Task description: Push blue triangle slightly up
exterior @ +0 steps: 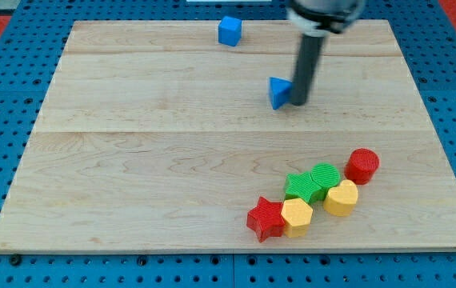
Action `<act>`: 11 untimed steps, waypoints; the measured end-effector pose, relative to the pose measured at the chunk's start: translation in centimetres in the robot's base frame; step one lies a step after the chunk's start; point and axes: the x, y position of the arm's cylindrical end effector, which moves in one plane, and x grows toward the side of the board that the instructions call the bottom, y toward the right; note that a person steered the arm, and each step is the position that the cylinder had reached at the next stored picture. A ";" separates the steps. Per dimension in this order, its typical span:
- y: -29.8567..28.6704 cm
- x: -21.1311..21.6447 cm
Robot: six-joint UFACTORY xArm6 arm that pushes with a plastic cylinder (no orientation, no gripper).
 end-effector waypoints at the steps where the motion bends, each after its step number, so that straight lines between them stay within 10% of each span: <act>1: -10.6 -3.7; 4: -9.4 -0.5; 6: -12.2 -7.7; 11: -15.7 -10.2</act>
